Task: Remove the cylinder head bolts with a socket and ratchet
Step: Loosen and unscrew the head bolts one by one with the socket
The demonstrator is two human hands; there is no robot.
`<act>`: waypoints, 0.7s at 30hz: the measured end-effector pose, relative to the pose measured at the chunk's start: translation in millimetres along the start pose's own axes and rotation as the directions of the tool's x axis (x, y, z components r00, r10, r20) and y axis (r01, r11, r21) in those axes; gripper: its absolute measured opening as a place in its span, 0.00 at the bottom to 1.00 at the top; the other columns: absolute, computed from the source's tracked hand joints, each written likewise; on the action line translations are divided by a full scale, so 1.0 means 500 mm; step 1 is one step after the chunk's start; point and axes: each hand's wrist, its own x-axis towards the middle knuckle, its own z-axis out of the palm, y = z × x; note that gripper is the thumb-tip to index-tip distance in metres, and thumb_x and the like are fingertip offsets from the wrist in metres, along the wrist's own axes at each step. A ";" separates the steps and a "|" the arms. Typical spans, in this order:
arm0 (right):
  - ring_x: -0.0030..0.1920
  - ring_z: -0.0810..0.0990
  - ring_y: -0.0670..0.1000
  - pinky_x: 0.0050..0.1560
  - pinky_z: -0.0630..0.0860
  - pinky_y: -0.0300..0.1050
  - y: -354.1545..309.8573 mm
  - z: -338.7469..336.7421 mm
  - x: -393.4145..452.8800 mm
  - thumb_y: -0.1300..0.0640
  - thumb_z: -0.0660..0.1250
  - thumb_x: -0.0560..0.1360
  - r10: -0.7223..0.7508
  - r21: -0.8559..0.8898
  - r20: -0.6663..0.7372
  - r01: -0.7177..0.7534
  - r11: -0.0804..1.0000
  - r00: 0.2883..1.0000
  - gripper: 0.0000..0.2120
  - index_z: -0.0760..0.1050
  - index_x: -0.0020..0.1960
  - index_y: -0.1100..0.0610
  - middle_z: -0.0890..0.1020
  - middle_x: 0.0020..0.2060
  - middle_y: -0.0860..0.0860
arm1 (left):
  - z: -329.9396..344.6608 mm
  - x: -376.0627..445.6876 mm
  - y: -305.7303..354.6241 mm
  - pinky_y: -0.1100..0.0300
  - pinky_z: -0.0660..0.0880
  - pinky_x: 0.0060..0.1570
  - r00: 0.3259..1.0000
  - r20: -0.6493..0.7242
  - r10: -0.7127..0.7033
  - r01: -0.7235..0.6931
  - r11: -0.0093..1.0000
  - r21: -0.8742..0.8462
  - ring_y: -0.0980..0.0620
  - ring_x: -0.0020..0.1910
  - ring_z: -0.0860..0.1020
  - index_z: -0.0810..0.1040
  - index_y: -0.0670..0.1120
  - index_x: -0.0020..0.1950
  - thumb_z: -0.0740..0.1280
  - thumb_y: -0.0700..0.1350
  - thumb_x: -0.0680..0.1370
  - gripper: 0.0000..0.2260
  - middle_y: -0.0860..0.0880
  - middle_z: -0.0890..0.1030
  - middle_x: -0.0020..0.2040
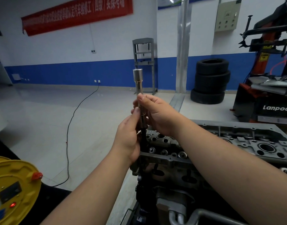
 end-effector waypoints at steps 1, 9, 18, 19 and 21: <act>0.42 0.80 0.51 0.46 0.79 0.47 -0.001 -0.002 -0.002 0.43 0.65 0.76 0.017 0.000 0.006 -0.017 1.000 1.000 0.16 0.79 0.48 0.55 0.80 0.40 0.51 | -0.001 -0.001 -0.001 0.56 0.74 0.49 0.999 0.034 -0.002 0.001 1.000 0.019 0.61 0.43 0.84 0.88 0.56 0.50 0.61 0.62 0.82 0.18 0.53 0.87 0.47; 0.48 0.81 0.52 0.47 0.80 0.45 0.001 -0.002 -0.001 0.46 0.63 0.81 0.024 -0.030 0.023 -0.023 0.999 0.999 0.12 0.78 0.52 0.55 0.82 0.43 0.51 | 0.002 -0.001 0.003 0.59 0.76 0.42 0.999 -0.033 -0.026 0.024 0.998 -0.051 0.56 0.40 0.82 0.84 0.47 0.48 0.69 0.57 0.74 0.14 0.49 0.85 0.42; 0.39 0.82 0.47 0.41 0.80 0.40 -0.001 -0.002 -0.003 0.48 0.62 0.82 0.042 -0.023 0.023 -0.042 0.999 0.999 0.14 0.80 0.51 0.57 0.83 0.39 0.49 | 0.002 0.001 0.003 0.54 0.75 0.55 0.999 0.011 -0.031 0.032 0.999 -0.035 0.51 0.55 0.84 0.87 0.53 0.55 0.57 0.59 0.84 0.20 0.47 0.87 0.56; 0.41 0.83 0.46 0.42 0.80 0.40 -0.001 -0.003 -0.003 0.47 0.62 0.82 0.053 -0.029 0.029 -0.052 0.998 0.998 0.15 0.81 0.51 0.56 0.84 0.41 0.48 | 0.002 0.000 0.002 0.54 0.75 0.57 0.999 0.013 -0.030 0.030 0.999 -0.026 0.52 0.56 0.84 0.87 0.52 0.56 0.57 0.57 0.85 0.20 0.47 0.87 0.56; 0.45 0.84 0.45 0.44 0.80 0.40 -0.001 -0.005 -0.003 0.46 0.61 0.82 0.058 -0.013 0.039 -0.058 0.998 0.998 0.15 0.81 0.53 0.54 0.85 0.44 0.48 | 0.004 -0.001 0.001 0.59 0.77 0.50 1.000 0.006 -0.018 0.018 1.000 -0.023 0.54 0.51 0.85 0.86 0.49 0.55 0.58 0.55 0.85 0.18 0.48 0.87 0.52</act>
